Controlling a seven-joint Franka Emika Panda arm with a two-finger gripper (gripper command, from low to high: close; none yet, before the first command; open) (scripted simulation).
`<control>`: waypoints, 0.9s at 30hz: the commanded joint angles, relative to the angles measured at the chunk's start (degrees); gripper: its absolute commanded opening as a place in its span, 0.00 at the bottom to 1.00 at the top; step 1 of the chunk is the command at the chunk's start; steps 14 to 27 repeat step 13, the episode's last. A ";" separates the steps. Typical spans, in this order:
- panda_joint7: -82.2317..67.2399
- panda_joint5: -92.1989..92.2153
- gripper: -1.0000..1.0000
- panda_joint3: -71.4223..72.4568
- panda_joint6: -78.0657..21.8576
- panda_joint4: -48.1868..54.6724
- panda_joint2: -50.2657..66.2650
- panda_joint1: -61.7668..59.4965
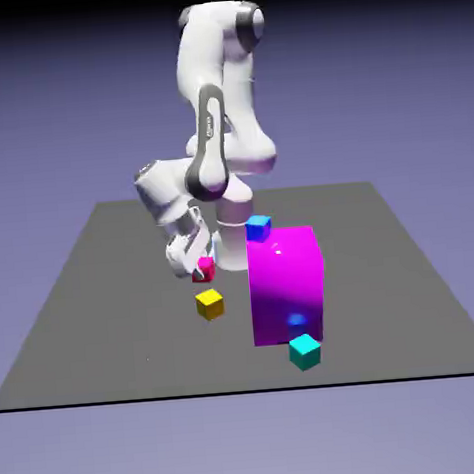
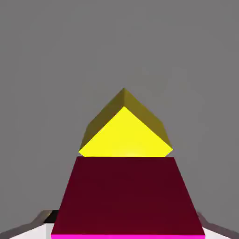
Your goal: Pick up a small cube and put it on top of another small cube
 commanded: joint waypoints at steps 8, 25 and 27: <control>-7.27 9.94 0.00 -12.44 7.02 1.17 8.73 16.60; -9.16 12.52 1.00 -15.64 8.84 1.47 10.98 20.87; -9.16 12.52 1.00 -15.64 8.84 1.47 10.98 20.87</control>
